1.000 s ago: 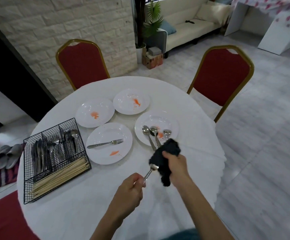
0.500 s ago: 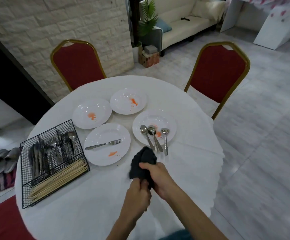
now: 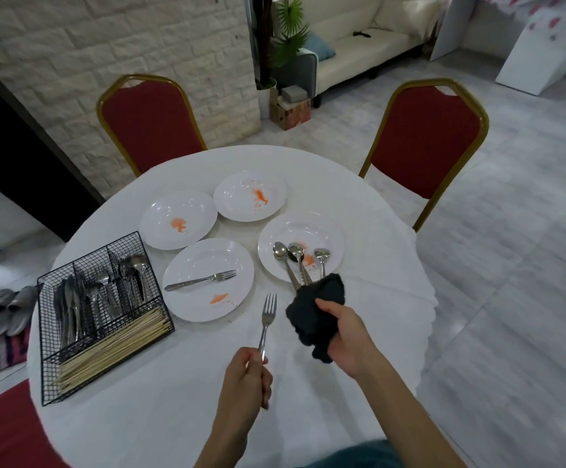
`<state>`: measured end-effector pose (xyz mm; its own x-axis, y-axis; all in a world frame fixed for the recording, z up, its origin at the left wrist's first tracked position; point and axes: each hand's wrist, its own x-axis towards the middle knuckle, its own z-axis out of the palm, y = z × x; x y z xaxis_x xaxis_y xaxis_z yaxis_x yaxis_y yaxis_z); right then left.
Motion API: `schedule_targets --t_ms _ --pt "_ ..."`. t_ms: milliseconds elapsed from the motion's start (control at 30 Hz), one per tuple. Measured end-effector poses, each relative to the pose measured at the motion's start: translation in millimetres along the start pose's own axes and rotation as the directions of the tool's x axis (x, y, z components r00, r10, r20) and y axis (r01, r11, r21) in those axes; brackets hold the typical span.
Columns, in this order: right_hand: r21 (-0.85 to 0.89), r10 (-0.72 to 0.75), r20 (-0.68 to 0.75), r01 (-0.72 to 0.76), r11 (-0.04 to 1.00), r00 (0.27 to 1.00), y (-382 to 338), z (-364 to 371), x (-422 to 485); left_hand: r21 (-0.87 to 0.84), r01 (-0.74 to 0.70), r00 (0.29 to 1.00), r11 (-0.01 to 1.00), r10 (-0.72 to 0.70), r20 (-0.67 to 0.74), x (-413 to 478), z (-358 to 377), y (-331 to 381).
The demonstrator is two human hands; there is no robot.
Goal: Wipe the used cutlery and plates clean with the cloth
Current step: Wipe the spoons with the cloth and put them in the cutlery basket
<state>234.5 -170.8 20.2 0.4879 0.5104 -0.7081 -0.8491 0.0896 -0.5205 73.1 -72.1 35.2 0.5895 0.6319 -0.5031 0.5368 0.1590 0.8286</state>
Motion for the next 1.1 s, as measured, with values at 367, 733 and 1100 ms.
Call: schedule_targets --t_ms 367,733,1100 --pt "-0.418 0.1 0.202 -0.006 0.909 0.974 32.3 39.1 -11.6 0.142 -0.019 0.979 0.99 -0.011 0.205 -2.2 -8.3 3.9" --pt "-0.541 0.047 0.257 0.103 0.835 0.965 44.5 44.8 -12.0 0.291 0.057 0.998 0.955 -0.055 -0.015 8.7 -43.9 -1.9" --pt "-0.621 0.231 0.342 0.034 0.783 0.911 45.6 48.6 -20.8 0.01 -0.002 0.999 1.0 0.001 0.039 13.8 -41.4 -3.3"
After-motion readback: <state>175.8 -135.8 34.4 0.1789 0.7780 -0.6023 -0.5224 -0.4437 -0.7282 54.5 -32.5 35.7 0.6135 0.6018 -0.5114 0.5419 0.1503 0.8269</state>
